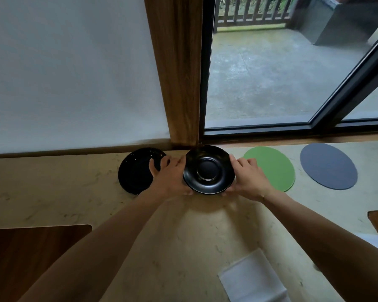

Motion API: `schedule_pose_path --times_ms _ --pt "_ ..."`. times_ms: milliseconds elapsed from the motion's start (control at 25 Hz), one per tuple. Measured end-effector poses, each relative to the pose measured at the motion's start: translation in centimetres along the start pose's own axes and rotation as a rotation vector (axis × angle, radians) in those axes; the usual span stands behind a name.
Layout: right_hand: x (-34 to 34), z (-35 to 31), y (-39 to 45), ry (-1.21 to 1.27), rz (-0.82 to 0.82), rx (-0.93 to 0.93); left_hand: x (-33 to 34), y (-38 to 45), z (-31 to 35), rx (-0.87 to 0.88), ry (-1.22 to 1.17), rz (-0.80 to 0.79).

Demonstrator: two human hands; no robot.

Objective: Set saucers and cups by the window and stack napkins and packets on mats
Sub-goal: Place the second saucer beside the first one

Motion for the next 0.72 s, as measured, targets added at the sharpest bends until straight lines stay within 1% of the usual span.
schedule_pose_path --times_ms 720 --pt "0.3 1.3 2.3 -0.004 -0.033 0.025 0.7 1.8 -0.2 -0.001 0.027 0.011"
Point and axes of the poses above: each hand's wrist, its own y-axis towards the middle knuckle, its own x-axis out of the palm, z = x × y, the point moved 7 cm from there along y, towards the middle knuckle, and after that the axes turned 14 degrees about -z, right-handed, at the moved point
